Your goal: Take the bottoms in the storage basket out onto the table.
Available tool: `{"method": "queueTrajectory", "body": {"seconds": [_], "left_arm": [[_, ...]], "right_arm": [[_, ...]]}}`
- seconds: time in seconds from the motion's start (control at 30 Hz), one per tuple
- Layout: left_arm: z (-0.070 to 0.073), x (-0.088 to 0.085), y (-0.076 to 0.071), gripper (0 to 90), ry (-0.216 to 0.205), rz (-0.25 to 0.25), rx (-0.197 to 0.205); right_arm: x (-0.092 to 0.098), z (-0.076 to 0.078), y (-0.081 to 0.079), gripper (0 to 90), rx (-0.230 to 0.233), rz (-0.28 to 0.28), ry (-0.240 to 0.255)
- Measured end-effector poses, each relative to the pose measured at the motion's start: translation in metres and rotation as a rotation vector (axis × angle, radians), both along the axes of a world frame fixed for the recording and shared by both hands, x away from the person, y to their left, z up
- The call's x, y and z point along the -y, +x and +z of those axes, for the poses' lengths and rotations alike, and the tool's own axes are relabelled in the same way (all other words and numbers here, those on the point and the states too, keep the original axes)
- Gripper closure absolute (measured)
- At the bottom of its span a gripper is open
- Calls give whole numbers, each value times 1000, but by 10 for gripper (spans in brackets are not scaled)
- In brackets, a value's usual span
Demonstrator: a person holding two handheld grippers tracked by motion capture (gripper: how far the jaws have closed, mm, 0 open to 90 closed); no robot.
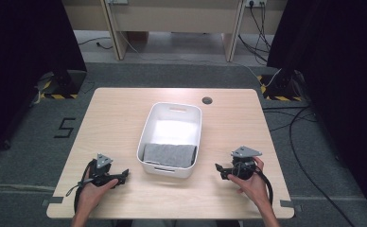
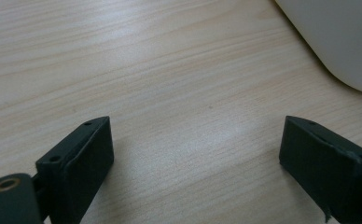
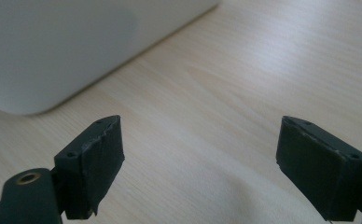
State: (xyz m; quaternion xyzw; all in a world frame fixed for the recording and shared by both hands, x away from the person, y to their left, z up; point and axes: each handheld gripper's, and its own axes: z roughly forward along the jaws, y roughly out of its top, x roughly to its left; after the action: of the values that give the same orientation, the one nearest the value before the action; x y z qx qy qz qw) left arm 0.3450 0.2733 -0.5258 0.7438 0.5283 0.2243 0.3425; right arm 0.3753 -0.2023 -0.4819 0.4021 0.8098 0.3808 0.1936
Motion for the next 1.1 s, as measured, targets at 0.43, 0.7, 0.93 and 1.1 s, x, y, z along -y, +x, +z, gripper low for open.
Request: {"method": "queueTrajectory", "body": {"seconds": [0.43,0.7,0.93,1.1], "left_arm": [[0,0,0,89,0,0,0],[0,0,0,89,-2,1,0],[0,0,0,89,-2,1,0],[0,0,0,90,-2,1,0]], "right_arm": [[-31,60,5,184,88,140,55],[-76,99,22,183,99,262,84],[-116,106,36,179,71,341,39],[-132,103,46,179,38,372,28]]}}
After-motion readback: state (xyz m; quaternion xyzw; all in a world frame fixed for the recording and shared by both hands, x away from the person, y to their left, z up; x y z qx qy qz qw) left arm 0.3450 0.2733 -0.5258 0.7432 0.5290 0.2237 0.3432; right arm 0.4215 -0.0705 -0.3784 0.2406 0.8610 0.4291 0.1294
